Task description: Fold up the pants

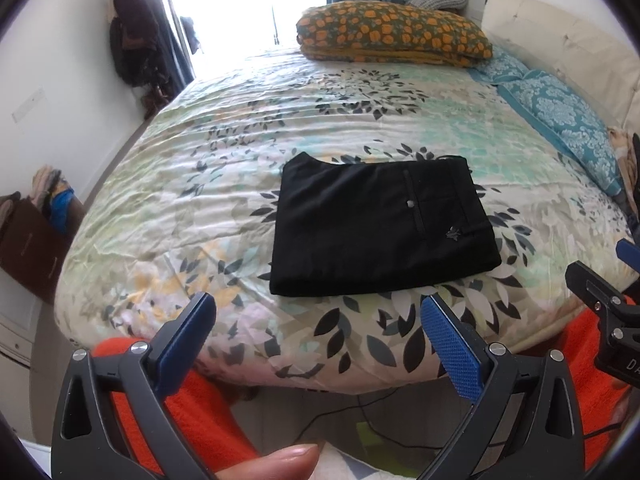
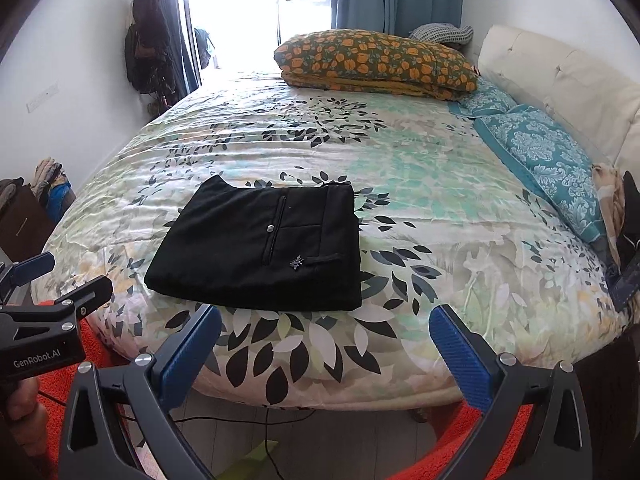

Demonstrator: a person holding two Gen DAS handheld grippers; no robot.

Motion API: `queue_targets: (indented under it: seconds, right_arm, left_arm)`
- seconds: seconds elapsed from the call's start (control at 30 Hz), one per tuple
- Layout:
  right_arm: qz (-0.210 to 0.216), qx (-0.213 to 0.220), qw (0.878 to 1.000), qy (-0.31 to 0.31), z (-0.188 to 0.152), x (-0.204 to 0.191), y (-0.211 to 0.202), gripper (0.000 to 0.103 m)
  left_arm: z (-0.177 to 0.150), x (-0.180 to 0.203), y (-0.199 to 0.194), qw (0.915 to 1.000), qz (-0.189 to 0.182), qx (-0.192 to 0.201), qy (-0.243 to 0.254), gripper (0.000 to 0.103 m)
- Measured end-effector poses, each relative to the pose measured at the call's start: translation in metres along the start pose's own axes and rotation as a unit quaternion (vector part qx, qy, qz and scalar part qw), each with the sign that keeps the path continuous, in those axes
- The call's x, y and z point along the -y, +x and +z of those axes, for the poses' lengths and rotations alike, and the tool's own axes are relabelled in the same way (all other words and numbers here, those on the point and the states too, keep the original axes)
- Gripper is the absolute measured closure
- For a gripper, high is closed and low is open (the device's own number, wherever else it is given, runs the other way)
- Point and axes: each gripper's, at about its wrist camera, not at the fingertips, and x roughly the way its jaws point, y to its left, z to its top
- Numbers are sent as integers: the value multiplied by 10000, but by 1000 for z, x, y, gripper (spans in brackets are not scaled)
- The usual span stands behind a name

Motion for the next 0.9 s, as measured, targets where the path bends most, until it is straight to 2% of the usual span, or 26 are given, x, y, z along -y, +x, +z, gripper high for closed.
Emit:
queue_targets:
  seconds: [0.23, 0.47, 0.67, 0.9]
  right_arm:
    - [-47, -39, 9999, 96, 2, 4, 5, 0]
    - [-102, 66, 9998, -131, 2, -8, 3, 0]
    - [-168, -37, 9996, -232, 1, -9, 8, 0]
    - [-174, -52, 9997, -151, 1, -4, 10, 0]
  left_arm:
    - [-7, -5, 14, 9997, 176, -163, -49, 1]
    - [-7, -10, 15, 9997, 142, -156, -125, 1]
    - [-8, -11, 15, 9997, 78, -158, -156, 1]
    - [-7, -6, 14, 9999, 92, -125, -64, 1]
